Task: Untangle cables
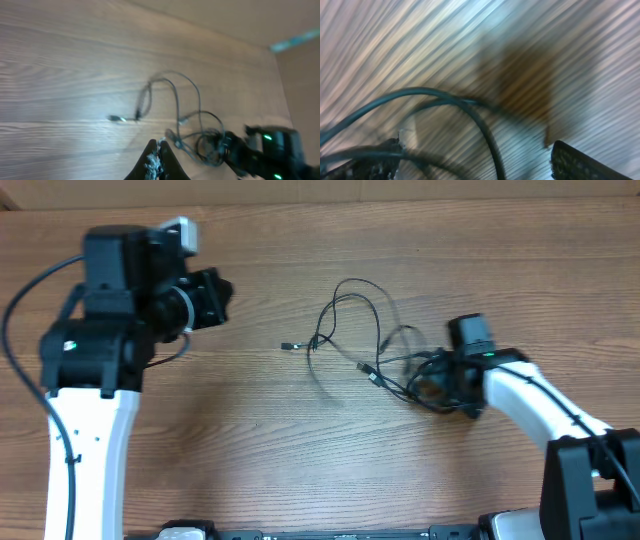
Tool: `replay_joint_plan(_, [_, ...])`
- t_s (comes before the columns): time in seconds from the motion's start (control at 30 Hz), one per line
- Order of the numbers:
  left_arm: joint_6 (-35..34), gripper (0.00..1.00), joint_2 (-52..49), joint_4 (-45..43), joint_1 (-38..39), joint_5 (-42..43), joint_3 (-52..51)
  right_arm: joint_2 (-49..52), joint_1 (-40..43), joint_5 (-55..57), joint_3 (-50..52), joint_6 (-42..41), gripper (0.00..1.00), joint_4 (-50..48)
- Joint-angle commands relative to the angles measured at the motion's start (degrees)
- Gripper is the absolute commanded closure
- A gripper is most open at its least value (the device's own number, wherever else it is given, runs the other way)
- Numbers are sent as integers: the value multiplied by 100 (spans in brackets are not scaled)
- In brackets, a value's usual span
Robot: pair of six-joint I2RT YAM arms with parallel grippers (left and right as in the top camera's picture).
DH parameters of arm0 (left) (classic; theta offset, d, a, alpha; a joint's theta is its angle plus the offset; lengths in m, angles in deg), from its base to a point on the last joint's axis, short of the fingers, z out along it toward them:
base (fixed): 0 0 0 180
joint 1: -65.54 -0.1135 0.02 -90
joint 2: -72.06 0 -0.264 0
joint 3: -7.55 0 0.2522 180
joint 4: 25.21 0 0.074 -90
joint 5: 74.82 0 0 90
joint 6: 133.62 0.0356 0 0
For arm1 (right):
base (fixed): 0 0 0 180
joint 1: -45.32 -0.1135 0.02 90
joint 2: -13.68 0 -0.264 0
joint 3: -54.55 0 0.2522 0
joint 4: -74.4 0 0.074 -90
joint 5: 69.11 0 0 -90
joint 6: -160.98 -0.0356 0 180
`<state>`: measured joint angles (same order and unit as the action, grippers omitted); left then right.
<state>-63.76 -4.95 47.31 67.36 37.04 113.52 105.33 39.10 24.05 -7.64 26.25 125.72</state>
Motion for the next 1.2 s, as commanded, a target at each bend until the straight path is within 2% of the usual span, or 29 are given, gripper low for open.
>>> replay_joint_plan(0.0, [240,96,151,-22,-426,-151,181,-37,634,240,-90,813,2,146])
replay_joint_plan(0.2, [238,96,122,87,-994,-92,177,-37,1453,-94,-437,1255,0,496])
replay_joint_plan(0.23, [238,93,103,151,-977,-59,177,-37,1486,-221,-503,1416,0,503])
replay_joint_plan(0.37, [227,66,-48,376,-697,-26,166,-37,1497,-304,-914,1808,0,654])
replay_joint_plan(0.47, [227,34,-315,376,-229,243,164,-37,1495,-417,-1379,1803,0,901])
replay_joint_plan(0.53, [387,17,-507,289,101,334,166,-39,1497,-699,-1587,1827,0,984])
replay_joint_plan(0.6, [863,3,-791,109,520,365,166,-39,1497,-1123,-1738,2013,0,1016])
replay_joint_plan(0.73, [1834,0,-1569,-382,1375,345,166,-37,1497,-1696,-1777,2127,0,1075])
replay_joint_plan(0.9, [2417,0,-2706,-1233,2188,350,166,-37,1497,-1676,-1777,2127,0,1178])
replay_joint_plan(1.0, [2601,0,-3318,-1718,2533,350,166,-37,1497,-1679,-1775,2127,0,1145])
replay_joint_plan(1.1, [2579,5,-3816,-2135,2802,422,166,-37,1497,-1668,-1773,2124,0,1272])
replay_joint_plan(1.17, [2570,6,-4022,-2332,2957,852,166,-37,1497,-1558,-1759,2044,0,1316])
